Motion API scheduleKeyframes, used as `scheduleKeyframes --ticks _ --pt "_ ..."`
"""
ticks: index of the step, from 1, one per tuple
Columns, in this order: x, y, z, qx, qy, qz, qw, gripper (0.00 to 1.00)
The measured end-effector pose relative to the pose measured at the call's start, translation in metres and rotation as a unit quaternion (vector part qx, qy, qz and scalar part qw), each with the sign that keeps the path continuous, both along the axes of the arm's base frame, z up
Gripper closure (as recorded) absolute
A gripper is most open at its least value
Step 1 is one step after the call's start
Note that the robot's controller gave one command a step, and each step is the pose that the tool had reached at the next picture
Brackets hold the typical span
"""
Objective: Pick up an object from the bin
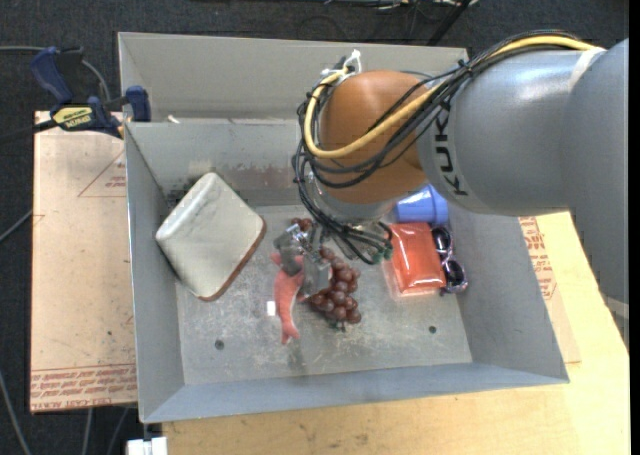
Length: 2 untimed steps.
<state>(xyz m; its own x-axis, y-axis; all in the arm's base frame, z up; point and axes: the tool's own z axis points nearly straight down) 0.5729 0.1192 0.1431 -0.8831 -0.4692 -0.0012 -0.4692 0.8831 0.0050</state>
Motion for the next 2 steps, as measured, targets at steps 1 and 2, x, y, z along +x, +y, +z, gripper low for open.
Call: scheduleKeyframes --ticks 1,2 --pt "0.000 0.000 0.002 0.000 0.0014 0.000 1.0000 1.00" --pt "-0.038 -0.004 0.109 0.001 -0.0015 0.024 0.9997 1.00"
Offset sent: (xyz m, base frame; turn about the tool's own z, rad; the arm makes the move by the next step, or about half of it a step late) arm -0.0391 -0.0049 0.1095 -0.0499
